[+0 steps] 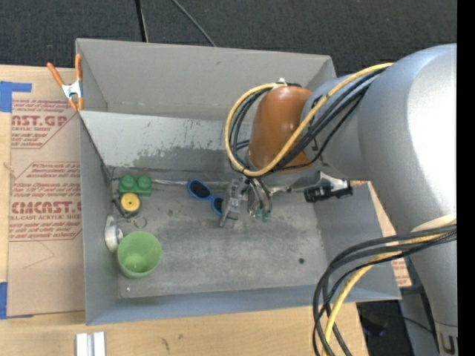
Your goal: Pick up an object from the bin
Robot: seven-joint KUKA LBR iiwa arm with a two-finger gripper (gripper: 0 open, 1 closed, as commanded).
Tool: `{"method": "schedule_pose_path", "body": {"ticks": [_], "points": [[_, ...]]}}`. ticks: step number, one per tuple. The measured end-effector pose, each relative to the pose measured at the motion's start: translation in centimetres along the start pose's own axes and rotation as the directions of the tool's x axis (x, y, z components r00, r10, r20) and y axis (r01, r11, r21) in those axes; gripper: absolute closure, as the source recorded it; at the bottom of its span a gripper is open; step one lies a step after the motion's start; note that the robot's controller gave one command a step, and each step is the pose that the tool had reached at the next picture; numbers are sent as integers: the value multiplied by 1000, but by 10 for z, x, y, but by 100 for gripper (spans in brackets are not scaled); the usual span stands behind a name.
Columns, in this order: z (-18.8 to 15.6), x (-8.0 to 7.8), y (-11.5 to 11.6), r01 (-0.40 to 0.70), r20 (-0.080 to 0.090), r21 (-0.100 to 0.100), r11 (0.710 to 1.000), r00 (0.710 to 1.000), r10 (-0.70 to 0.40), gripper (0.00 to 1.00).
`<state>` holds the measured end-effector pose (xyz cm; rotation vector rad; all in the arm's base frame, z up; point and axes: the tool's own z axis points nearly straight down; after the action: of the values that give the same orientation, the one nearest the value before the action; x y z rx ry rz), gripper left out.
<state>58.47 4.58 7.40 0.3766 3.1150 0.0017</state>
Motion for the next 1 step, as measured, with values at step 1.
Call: {"method": "schedule_pose_path", "body": {"ticks": [1], "points": [[-125,-5,-6,16,7,-2,1000,1000,-16,100]]}}
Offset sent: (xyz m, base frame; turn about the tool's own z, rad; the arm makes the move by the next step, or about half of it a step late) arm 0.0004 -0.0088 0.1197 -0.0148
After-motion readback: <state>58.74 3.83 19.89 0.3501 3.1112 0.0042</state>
